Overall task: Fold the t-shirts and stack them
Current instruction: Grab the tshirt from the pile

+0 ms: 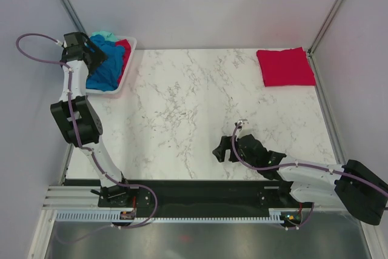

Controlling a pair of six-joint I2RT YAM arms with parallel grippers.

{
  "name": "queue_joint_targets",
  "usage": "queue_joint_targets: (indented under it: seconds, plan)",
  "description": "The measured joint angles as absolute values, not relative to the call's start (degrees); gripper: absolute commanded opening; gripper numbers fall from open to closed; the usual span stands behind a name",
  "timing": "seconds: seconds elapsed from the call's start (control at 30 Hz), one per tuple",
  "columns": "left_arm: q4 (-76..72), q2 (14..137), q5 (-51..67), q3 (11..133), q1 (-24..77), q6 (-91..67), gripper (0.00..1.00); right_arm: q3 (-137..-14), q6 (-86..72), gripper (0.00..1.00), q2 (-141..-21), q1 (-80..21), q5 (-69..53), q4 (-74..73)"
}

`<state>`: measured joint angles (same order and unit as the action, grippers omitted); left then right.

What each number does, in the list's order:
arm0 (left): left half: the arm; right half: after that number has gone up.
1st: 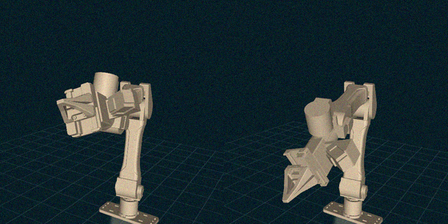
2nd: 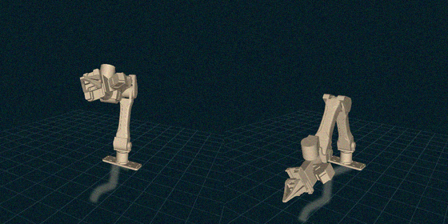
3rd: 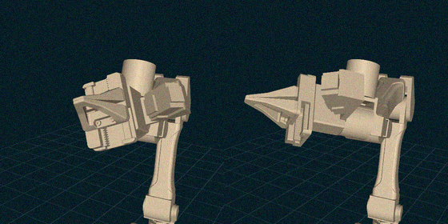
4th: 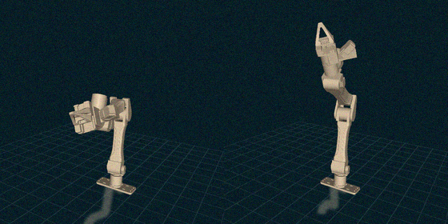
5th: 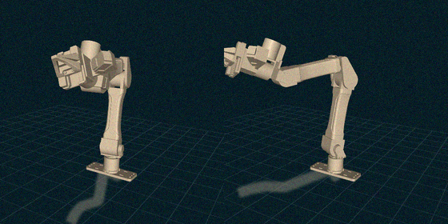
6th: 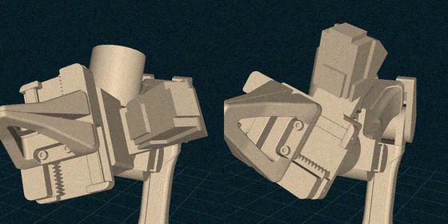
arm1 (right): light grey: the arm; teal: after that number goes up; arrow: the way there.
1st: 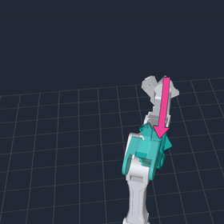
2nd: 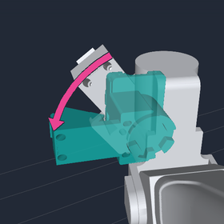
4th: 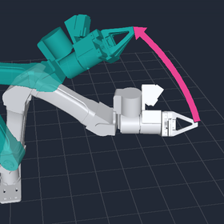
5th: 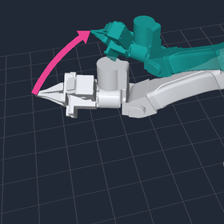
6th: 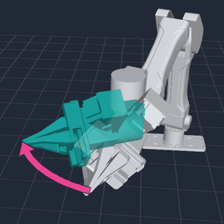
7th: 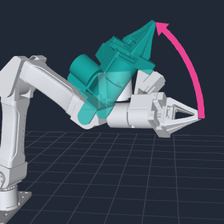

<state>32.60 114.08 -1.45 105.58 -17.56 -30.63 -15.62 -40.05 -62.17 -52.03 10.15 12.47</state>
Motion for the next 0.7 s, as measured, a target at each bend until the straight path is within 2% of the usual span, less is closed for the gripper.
queue_joint_targets:
  seconds: [0.23, 0.43, 0.47, 0.53, 0.57, 0.7]
  plan:
    - [32.36, 114.24, -1.67, 105.60, -17.56, -30.63, 0.85, -14.90, -40.12, 0.98, -60.69, -52.03, 10.22, 12.69]
    - [32.01, 116.51, -2.04, 106.34, -17.56, -30.61, 0.78, -14.90, -40.16, 0.98, -61.76, -52.03, 10.26, 12.62]
    - [31.92, 117.12, -2.04, 106.45, -17.56, -30.63, 0.59, -14.90, -40.18, 0.98, -61.84, -52.03, 10.26, 12.62]
    - [31.46, 118.32, -1.98, 106.54, -17.56, -31.07, 0.34, -14.90, -40.18, 0.98, -61.87, -52.03, 10.26, 12.64]
    - [31.31, 118.87, -1.76, 106.54, -17.56, -30.89, 0.05, -14.90, -40.21, 0.98, -61.87, -52.03, 10.26, 12.64]
    - [30.96, 119.59, -0.75, 106.56, -17.56, -31.03, 0.02, -14.90, -40.21, 0.98, -61.87, -52.03, 10.26, 12.64]
